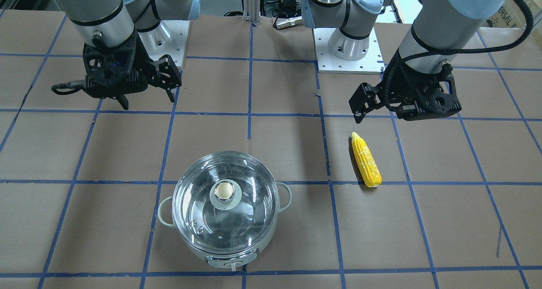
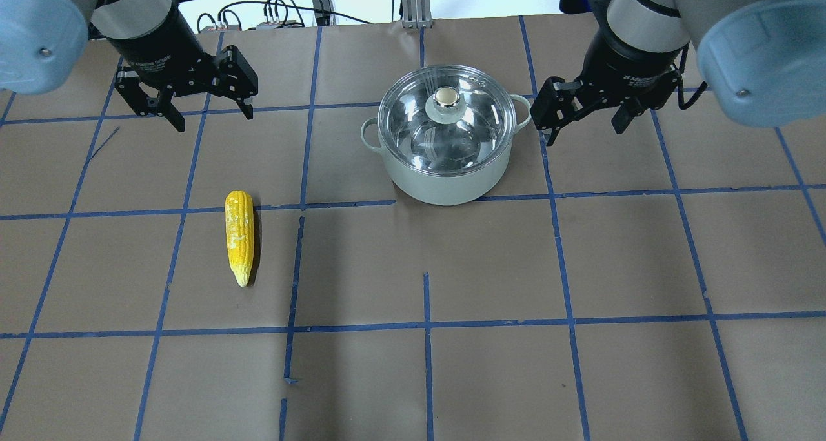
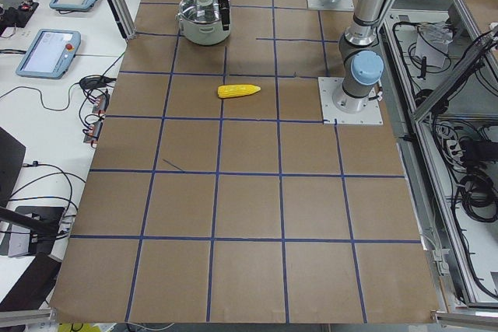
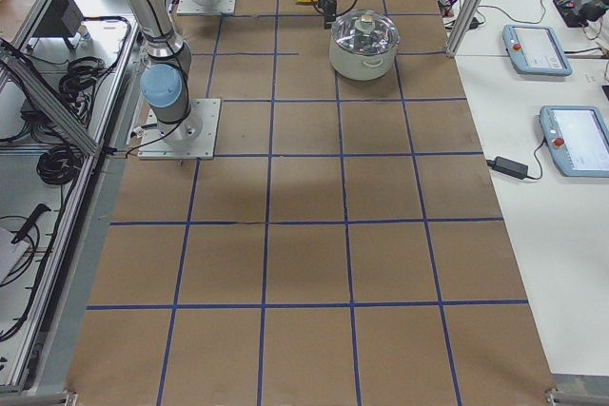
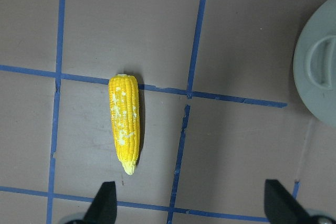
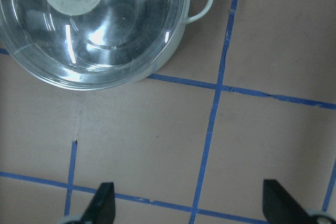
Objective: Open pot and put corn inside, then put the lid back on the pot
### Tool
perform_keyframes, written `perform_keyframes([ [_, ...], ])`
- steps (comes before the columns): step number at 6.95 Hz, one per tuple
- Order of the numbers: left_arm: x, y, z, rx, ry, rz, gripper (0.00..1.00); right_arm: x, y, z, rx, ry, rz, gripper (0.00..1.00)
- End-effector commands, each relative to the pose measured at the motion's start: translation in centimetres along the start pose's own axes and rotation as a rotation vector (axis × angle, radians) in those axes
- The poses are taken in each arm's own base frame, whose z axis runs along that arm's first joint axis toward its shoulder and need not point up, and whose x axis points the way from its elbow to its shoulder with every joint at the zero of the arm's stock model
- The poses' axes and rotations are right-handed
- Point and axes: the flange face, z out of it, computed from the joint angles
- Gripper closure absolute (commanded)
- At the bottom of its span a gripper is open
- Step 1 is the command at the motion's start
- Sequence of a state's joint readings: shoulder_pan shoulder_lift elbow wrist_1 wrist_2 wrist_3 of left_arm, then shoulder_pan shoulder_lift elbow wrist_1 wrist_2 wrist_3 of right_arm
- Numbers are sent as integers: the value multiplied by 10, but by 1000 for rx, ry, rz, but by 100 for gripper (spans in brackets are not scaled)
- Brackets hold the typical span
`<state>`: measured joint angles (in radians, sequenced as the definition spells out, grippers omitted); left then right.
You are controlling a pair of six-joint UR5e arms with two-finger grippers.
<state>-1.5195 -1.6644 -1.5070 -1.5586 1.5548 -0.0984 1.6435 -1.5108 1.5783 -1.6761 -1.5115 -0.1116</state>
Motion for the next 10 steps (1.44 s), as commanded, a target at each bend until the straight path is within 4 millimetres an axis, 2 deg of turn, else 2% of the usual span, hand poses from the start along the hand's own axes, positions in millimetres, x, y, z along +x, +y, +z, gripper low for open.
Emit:
perform_keyframes([
  [1, -1, -1, 0, 0, -13, 2, 0, -29, -52, 13, 21, 9, -33, 0],
  [3, -2, -2, 3, -3, -30, 36, 0, -61, -97, 32, 41, 8, -23, 0],
  [4, -2, -2, 2, -2, -29, 38, 0, -82, -119, 49, 72, 18, -27, 0],
  [5, -4, -3, 3, -3, -29, 33, 0, -101, -133, 67, 93, 52, -20, 0],
  [6, -7, -4, 3, -3, -24, 26, 0, -110, -144, 83, 99, 54, -11, 0],
  [7, -9, -5, 4, -5, -21, 22, 0, -111, -157, 98, 105, 52, -13, 1],
  [8, -9, -5, 4, -5, -22, 22, 0, -113, -165, 103, 112, 50, -14, 2],
  [10, -9, -7, 4, -4, -18, 21, 0, -111, -167, 103, 121, 54, -22, 2],
])
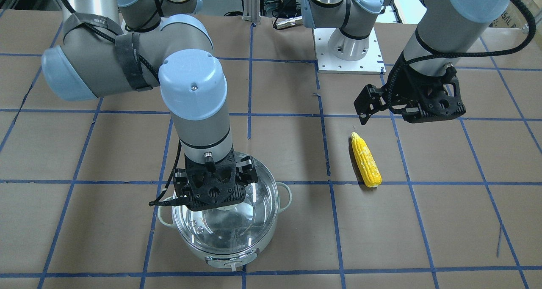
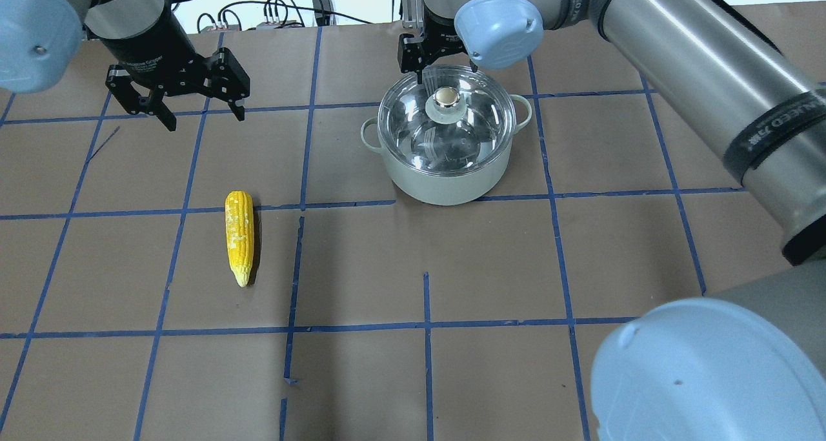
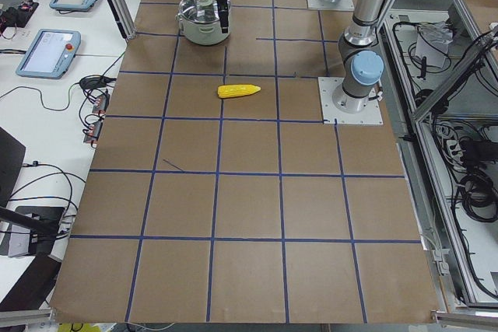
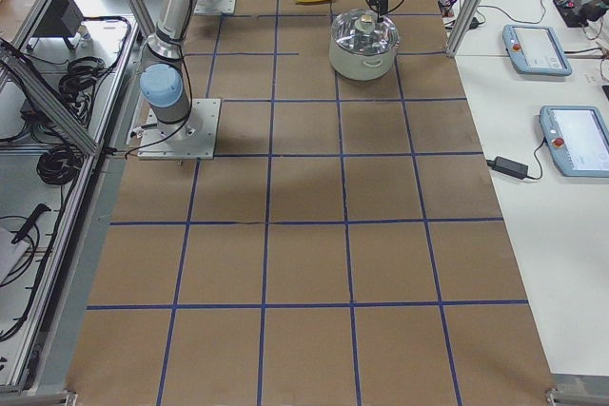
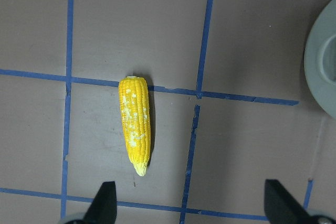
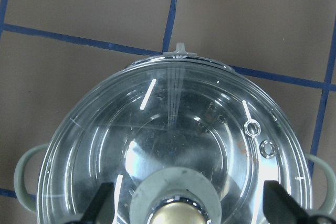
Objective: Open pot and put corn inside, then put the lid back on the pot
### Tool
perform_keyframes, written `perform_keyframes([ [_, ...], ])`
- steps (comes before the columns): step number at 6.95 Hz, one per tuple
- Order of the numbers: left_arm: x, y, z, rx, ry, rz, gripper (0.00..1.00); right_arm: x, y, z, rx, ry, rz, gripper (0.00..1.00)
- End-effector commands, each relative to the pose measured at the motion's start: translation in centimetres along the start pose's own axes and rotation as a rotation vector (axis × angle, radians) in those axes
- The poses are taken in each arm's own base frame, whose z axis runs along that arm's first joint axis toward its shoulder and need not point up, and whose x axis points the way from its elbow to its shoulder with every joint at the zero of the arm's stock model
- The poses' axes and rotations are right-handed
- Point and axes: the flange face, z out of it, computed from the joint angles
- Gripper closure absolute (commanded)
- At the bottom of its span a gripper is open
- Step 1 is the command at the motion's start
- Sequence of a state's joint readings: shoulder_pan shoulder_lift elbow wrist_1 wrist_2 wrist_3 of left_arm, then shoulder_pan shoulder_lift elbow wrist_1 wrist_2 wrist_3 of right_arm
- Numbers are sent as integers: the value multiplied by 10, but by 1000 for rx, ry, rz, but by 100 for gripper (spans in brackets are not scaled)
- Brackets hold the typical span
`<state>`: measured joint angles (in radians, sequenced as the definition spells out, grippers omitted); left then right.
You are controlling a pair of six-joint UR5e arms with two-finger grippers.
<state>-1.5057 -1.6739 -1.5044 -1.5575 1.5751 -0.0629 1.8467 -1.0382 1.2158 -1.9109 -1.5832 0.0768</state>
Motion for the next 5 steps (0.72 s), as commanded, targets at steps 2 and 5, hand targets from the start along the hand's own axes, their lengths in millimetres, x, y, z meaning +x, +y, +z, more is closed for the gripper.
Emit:
perform_keyframes([
  [2, 0, -5, -3, 6, 3, -1, 0, 0, 2, 9, -15, 4, -14, 2],
  [5, -1, -5, 3, -4, -5, 11, 0, -1, 6, 13, -26, 3, -11, 4],
])
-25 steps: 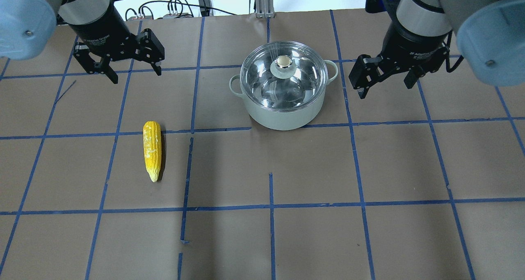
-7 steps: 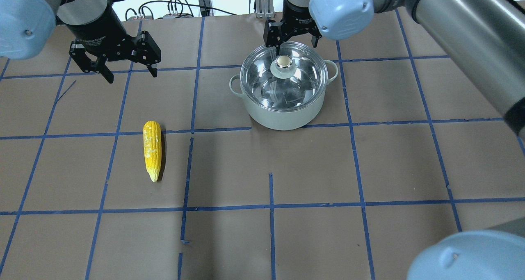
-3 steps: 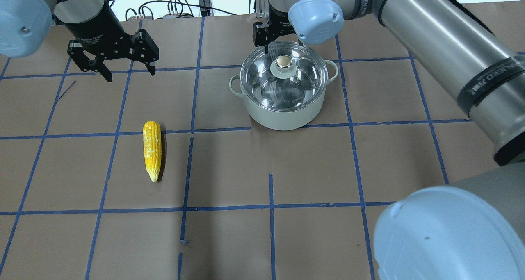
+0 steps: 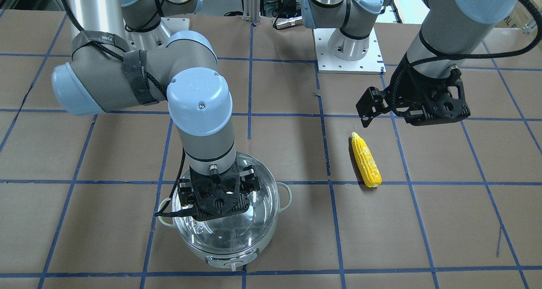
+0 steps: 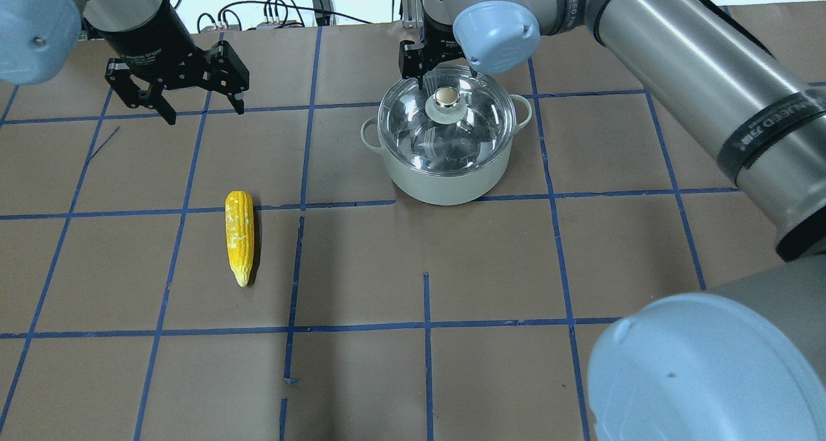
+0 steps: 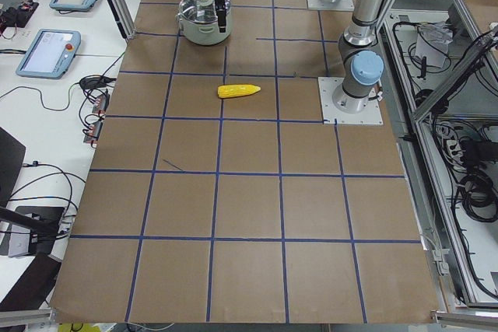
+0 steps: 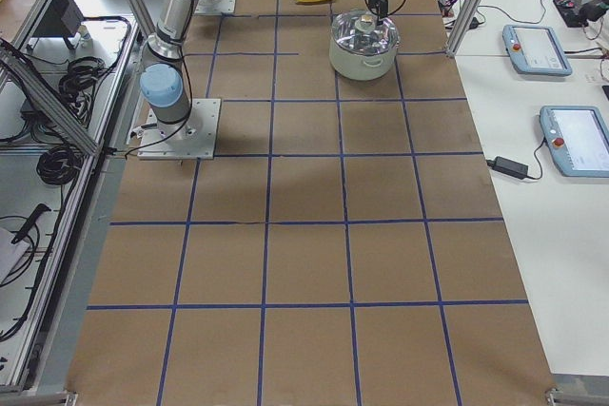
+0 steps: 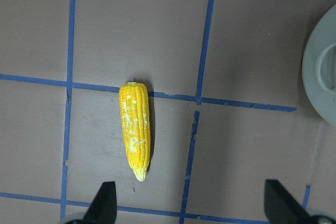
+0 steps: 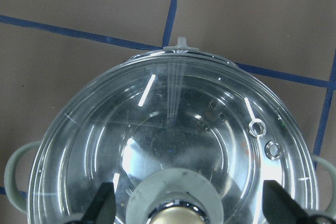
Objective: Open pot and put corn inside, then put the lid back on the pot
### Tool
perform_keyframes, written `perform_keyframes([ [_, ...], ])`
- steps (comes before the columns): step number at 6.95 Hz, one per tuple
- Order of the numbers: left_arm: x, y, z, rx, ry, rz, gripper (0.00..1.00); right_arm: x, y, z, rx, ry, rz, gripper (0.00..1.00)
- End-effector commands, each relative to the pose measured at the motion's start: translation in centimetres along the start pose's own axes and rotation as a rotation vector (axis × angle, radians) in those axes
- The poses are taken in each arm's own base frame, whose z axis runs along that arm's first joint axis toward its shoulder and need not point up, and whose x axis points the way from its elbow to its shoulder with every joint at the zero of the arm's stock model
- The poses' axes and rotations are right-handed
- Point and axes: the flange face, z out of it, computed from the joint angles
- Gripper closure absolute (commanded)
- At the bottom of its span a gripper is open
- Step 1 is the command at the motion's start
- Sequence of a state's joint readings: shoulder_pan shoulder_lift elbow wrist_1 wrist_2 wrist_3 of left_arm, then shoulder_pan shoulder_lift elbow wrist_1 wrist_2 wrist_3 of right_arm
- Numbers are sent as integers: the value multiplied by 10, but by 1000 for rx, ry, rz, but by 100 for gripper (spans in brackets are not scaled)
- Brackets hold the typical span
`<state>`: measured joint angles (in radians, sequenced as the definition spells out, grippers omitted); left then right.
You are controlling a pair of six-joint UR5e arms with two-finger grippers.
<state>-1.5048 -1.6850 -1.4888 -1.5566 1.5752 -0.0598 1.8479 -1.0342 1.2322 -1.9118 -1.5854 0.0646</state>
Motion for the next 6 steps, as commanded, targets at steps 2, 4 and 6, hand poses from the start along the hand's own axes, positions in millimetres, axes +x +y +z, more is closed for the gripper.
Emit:
perform_keyframes([
  [2, -26, -3, 11, -27, -6, 132, 0, -5, 6, 11, -22, 0, -6, 6],
  [4, -53, -1, 55, -32, -3, 137, 0, -5, 12, 17, -47, -6, -13, 19],
  [6, -52, 1, 91, -30, -3, 106, 0, -6, 14, 17, -56, -9, -27, 28],
])
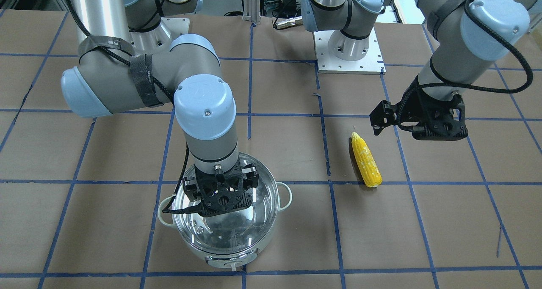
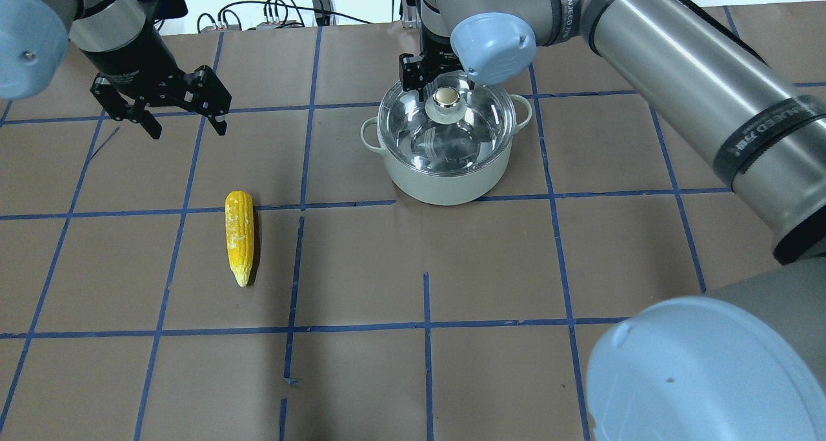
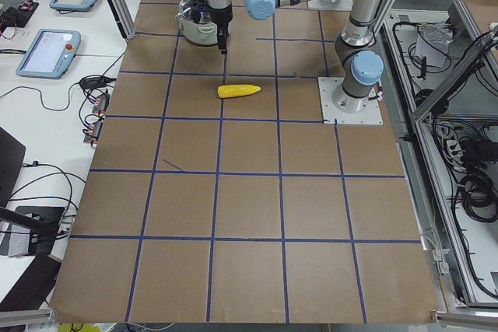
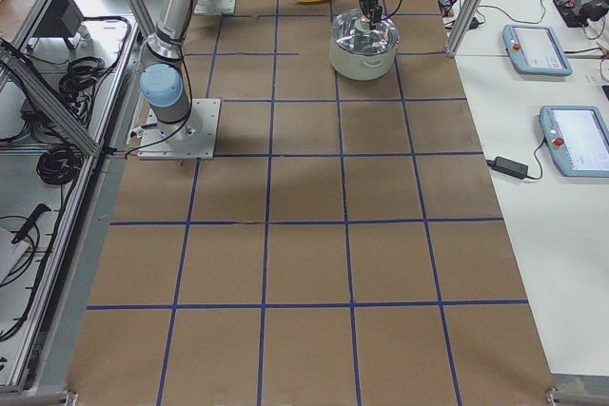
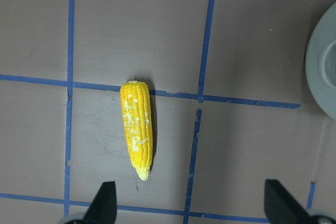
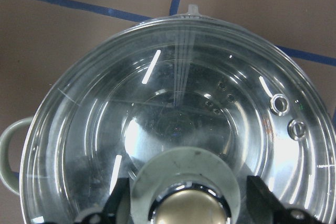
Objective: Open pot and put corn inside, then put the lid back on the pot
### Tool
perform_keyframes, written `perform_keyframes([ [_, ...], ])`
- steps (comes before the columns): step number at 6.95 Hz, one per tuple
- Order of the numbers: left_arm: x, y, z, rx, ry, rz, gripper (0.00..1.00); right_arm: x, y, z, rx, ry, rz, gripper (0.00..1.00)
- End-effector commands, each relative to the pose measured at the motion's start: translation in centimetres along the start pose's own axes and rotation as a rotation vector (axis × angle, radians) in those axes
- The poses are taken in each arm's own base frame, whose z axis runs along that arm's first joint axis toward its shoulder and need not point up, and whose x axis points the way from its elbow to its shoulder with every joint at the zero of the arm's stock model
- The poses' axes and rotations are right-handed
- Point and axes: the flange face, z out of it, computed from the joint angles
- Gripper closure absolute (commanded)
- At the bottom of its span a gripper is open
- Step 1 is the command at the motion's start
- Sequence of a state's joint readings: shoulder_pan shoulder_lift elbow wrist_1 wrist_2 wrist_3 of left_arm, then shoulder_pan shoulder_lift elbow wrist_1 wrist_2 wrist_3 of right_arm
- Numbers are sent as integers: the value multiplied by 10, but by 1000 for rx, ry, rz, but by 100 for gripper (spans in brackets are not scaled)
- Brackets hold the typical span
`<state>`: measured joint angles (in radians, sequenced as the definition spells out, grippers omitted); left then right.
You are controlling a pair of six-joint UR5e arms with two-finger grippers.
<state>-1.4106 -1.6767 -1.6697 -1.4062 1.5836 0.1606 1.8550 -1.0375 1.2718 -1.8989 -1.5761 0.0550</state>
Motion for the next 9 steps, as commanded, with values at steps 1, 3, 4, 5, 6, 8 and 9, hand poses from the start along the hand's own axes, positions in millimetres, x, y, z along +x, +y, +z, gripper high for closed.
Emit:
perform_keyframes([
  [1, 0, -3, 41, -15, 13, -66, 0, 0, 1, 0, -8, -2, -10, 41],
  [3, 1, -15, 90, -1, 3, -112, 0, 0, 3, 0, -23, -4, -13, 68],
  [4, 2, -12, 105, 25, 2, -113, 0, 1, 3, -2, -28, -5, -13, 70],
  [5, 1, -5, 121, 17, 7, -114, 0, 1, 3, -2, -28, -5, -13, 71],
  [6, 2, 2, 131, 22, 4, -114, 0, 7, 1, -11, -33, -5, -7, 71],
  [8, 1, 15, 152, 20, 0, -110, 0, 29, -11, -52, -28, -1, 6, 71],
  [9, 2, 23, 164, 14, 1, -108, 0, 36, -16, -89, -32, 3, 13, 71],
])
